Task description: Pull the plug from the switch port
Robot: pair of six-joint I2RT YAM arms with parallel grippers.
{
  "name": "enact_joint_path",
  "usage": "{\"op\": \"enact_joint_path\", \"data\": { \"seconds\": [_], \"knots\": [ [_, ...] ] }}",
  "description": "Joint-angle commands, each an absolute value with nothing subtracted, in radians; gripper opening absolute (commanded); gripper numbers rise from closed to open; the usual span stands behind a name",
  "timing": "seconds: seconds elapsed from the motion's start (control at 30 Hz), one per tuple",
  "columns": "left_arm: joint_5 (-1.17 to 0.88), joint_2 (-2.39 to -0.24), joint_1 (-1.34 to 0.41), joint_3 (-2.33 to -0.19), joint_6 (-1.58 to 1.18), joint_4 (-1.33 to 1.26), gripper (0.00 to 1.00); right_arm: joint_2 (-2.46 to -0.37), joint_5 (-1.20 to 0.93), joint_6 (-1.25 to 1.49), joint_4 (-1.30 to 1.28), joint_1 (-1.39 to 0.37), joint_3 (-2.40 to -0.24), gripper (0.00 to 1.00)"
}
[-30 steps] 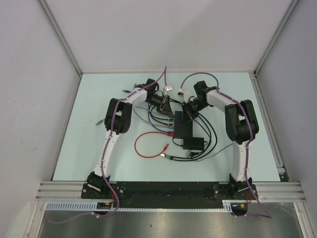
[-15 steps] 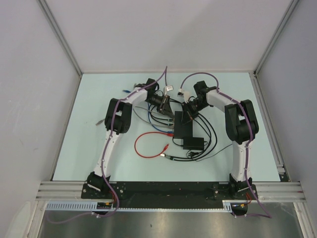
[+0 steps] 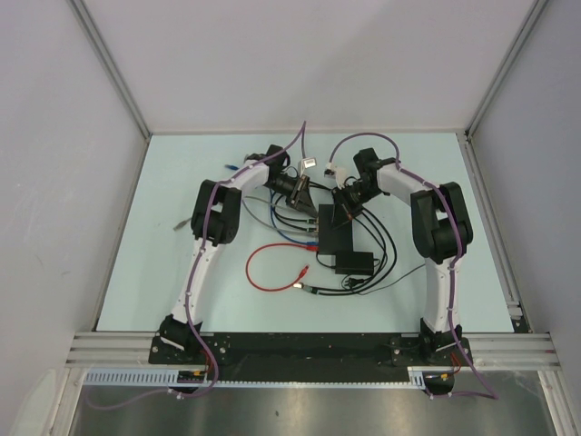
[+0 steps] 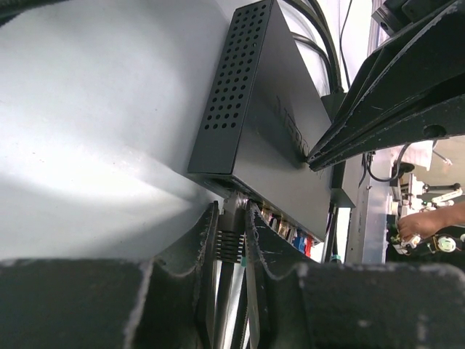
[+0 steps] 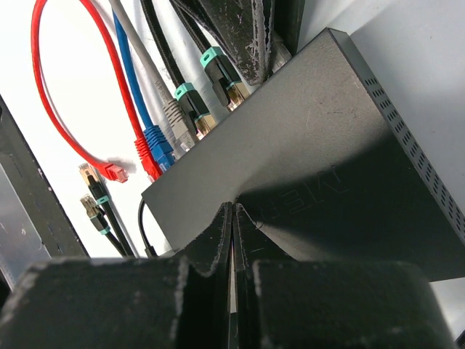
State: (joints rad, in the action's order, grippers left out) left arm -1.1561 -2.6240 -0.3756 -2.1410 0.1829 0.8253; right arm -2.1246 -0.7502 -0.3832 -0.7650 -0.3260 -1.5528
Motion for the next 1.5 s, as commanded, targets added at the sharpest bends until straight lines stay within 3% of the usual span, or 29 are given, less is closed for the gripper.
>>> {"op": "enact_joint_path", "data": {
  "seconds": [0.0, 0.2, 0.23, 0.3, 0.4, 0.5, 0.57, 0.8, 0.87, 1.47],
  "knots": [
    [-1.078, -2.625, -0.370, -2.091, 0.233, 0.880, 0.00, -2.256, -0.540, -0.454, -0.776, -0.360, -1.489, 0.02],
    [-1.042, -2.623, -0.357, -2.163, 0.203, 0.852, 0.00, -2.258, -0.540, -0.448, -0.776, -0.360, -1.493, 0.02],
    [-1.026, -2.619, -0.356, -2.163, 0.161, 0.813, 0.04, -2.261, -0.540, -0.448, -0.776, -0.359, -1.494, 0.02],
    [-0.997, -2.600, -0.359, -2.136, 0.120, 0.778, 0.23, -2.269, -0.540, -0.448, -0.785, -0.359, -1.503, 0.02],
    [-1.026, -2.586, -0.360, -2.108, 0.069, 0.736, 0.40, -2.275, -0.541, -0.453, -0.793, -0.360, -1.512, 0.02],
    [-1.022, -2.591, -0.360, -2.108, 0.031, 0.707, 0.43, -2.276, -0.540, -0.453, -0.795, -0.360, -1.513, 0.02],
    [-1.016, -2.600, -0.360, -2.108, 0.009, 0.690, 0.41, -2.275, -0.538, -0.454, -0.793, -0.359, -1.513, 0.02],
    [-0.983, -2.618, -0.377, -2.114, 0.024, 0.681, 0.05, -2.273, -0.526, -0.449, -0.790, -0.364, -1.511, 0.03],
    [-0.925, -2.614, -0.383, -2.114, 0.044, 0.701, 0.00, -2.273, -0.517, -0.443, -0.785, -0.365, -1.509, 0.03],
    [-0.818, -2.591, -0.371, -2.145, 0.170, 0.787, 0.00, -2.278, -0.500, -0.440, -0.782, -0.376, -1.509, 0.03]
  ]
}}
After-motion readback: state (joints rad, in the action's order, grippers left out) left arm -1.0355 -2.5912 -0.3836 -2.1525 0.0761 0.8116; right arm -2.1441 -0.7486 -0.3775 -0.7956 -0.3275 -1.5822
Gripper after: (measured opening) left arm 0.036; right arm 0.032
